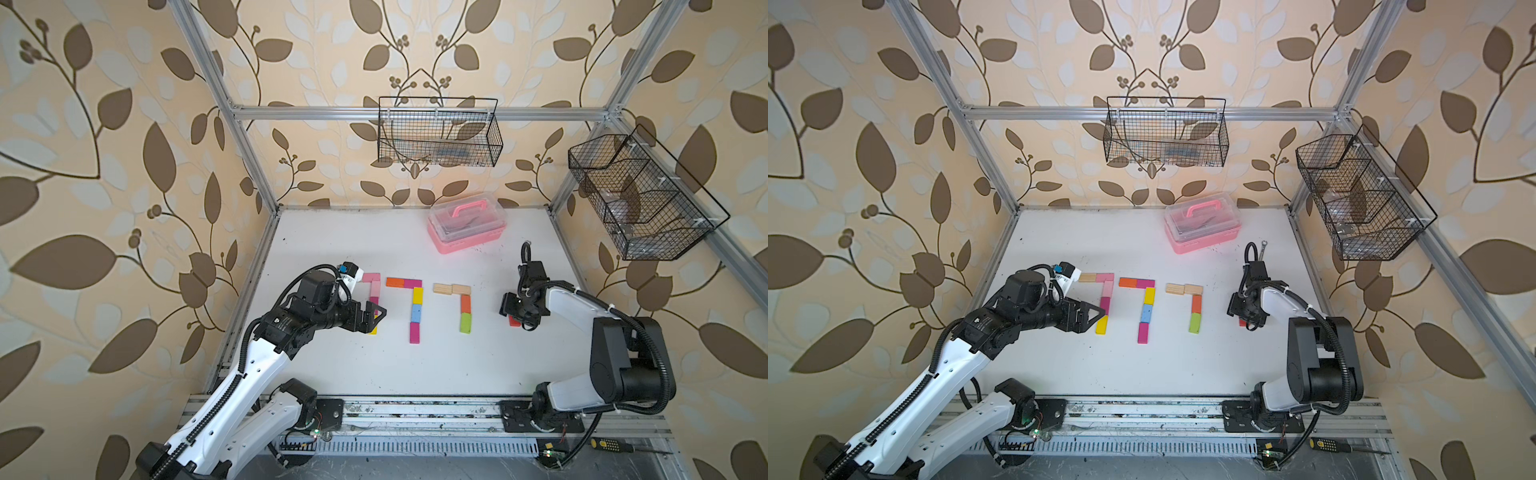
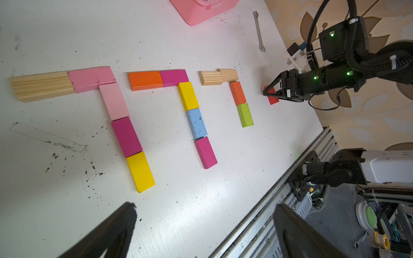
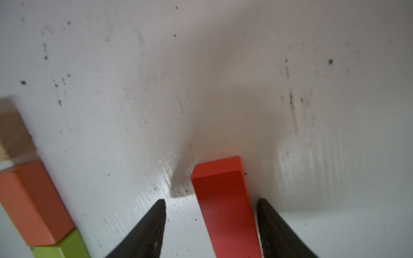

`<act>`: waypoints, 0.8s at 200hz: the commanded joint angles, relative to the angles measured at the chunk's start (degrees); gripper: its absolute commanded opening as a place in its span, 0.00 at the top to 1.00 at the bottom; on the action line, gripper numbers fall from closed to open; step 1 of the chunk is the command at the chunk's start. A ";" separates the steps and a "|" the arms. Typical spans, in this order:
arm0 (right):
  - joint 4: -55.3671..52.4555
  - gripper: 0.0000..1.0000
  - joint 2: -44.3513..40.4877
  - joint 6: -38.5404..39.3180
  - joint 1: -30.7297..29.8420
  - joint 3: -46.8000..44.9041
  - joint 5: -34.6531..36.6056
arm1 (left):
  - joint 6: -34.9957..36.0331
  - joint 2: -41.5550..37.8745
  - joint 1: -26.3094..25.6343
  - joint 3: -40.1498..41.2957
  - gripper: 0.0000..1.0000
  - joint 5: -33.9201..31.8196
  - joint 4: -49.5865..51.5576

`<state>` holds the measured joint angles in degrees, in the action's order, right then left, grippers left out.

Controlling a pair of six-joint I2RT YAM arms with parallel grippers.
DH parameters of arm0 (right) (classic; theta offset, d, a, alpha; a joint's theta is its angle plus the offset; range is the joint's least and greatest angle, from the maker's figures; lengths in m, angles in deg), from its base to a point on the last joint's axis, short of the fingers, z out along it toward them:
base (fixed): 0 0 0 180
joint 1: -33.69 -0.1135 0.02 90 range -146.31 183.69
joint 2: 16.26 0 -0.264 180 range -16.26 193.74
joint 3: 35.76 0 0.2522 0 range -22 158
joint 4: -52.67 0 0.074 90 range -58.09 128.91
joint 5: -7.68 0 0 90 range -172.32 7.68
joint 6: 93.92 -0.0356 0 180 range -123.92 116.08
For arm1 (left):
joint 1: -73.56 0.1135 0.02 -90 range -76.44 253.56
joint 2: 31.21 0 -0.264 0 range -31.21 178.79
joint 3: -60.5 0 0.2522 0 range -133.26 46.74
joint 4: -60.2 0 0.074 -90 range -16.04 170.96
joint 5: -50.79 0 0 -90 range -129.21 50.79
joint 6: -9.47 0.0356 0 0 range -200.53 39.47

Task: Assemble the number 7 with building blocks
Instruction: Pick up the building block from the center of the board, then assemble the building block at the center of the board.

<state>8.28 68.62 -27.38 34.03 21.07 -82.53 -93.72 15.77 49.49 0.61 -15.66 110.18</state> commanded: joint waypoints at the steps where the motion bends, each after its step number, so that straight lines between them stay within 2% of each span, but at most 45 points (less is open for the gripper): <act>1: -0.48 0.63 1.39 1.05 -0.69 -0.63 0.09 | 1.23 -0.11 -0.52 -0.63 0.01 0.02 -0.10; 13: -0.48 0.77 1.86 1.00 -0.69 -0.77 -0.07 | 1.24 0.07 -0.49 -0.75 0.01 0.18 0.07; 18: -0.48 0.80 2.01 0.98 -0.70 -0.75 0.00 | 1.32 0.03 -0.53 -0.82 0.01 0.18 0.14; 47: -0.73 0.80 1.19 0.45 -1.16 -0.63 -0.14 | 1.21 -0.22 -0.53 -0.72 0.01 0.18 0.16; 81: -4.52 0.80 -6.95 -1.52 -4.45 1.28 -2.25 | 1.28 -0.30 -0.53 -0.76 0.01 0.26 -0.01; 119: -11.06 0.80 -14.01 -3.99 -15.57 8.89 -7.78 | 1.41 -0.25 -0.53 -0.87 0.01 0.77 0.12; 143: -13.61 0.79 -12.78 -8.77 -26.43 12.37 -4.63 | 1.41 -0.73 -0.53 -0.89 0.01 0.70 0.09; 160: -12.46 0.79 -11.22 -14.37 -34.04 11.10 -0.96 | 1.34 -1.33 -0.49 -0.81 0.01 0.62 0.14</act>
<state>0.10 55.33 -34.09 7.67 33.09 -86.94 -93.70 15.75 49.49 0.61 -15.62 110.18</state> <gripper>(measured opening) 0.257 0.989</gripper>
